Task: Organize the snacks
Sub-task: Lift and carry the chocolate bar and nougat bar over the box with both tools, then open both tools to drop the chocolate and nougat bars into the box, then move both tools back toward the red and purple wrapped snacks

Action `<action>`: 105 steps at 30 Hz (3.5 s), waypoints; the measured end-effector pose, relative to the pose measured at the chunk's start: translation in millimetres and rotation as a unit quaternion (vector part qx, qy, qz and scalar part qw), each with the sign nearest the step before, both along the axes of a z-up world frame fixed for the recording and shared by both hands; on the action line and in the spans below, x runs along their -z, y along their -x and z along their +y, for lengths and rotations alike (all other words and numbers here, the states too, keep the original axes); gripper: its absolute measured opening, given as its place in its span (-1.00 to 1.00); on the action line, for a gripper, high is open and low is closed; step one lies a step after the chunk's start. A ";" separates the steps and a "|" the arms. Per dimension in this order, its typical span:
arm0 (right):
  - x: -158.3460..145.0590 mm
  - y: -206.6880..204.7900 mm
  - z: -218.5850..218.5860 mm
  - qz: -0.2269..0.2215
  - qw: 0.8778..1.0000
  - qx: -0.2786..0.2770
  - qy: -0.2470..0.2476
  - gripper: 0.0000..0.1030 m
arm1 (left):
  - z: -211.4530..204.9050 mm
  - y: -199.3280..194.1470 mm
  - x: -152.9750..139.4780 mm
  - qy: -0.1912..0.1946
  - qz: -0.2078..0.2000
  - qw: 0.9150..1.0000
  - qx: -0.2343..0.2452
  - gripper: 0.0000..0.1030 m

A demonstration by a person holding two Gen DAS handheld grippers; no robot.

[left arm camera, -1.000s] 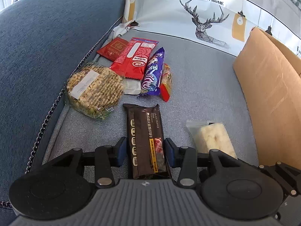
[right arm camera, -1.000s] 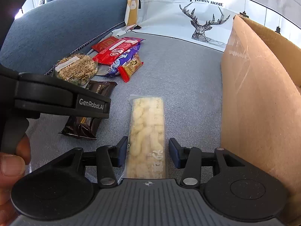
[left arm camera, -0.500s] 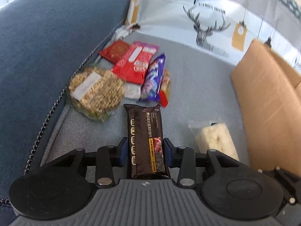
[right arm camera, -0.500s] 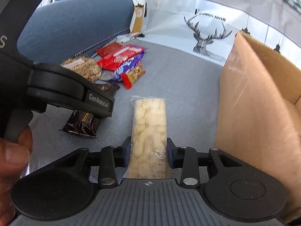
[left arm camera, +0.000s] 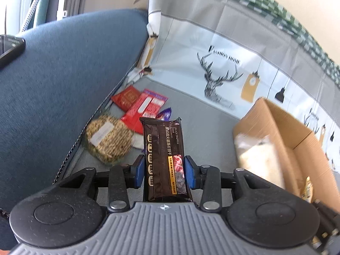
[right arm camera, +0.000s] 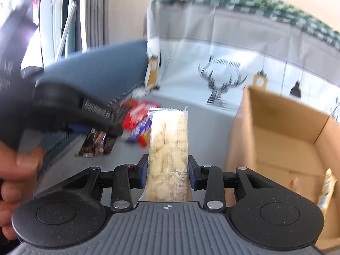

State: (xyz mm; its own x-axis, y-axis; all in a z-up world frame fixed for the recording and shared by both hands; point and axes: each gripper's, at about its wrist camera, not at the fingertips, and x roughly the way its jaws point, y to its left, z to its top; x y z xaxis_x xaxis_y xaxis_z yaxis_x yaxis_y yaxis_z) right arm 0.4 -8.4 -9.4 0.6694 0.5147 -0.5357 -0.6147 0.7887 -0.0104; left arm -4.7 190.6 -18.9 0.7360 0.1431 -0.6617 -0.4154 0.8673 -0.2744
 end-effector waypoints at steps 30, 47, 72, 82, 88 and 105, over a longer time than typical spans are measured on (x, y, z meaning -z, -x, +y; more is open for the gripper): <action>-48.2 -82.7 -211.9 -0.040 0.981 0.186 -0.042 -0.26 | -85.3 -30.9 -28.9 0.015 -0.107 0.989 0.103 -0.17; -44.6 -82.7 -228.3 -0.056 0.976 0.210 -0.020 -0.26 | -163.4 -44.5 -29.6 -0.010 -0.147 0.965 0.216 -0.17; -41.5 -81.3 -213.0 -0.059 0.979 0.194 -0.004 -0.14 | -171.6 -45.9 -26.8 0.014 -0.147 0.959 0.242 -0.06; -43.1 -81.3 -204.1 -0.054 0.979 0.196 -0.007 -0.05 | -158.1 -43.9 -26.9 0.020 -0.135 0.968 0.213 -0.06; -46.2 -79.5 -184.5 -0.048 0.980 0.190 -0.021 -0.05 | -137.6 -37.6 -28.7 0.020 -0.126 0.975 0.183 -0.08; -48.3 -57.1 -75.6 0.008 0.988 0.083 -0.131 -0.45 | 4.6 -44.9 -11.9 -0.012 -0.032 0.993 0.109 -0.22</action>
State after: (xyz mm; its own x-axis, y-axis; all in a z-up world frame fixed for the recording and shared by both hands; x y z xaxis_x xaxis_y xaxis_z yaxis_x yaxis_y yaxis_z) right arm 57.5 -84.0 39.0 0.7492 0.5203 -0.4097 -0.4743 0.8533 0.2164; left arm 40.2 195.2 -7.1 0.7918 -0.0080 -0.6107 -0.1999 0.9414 -0.2716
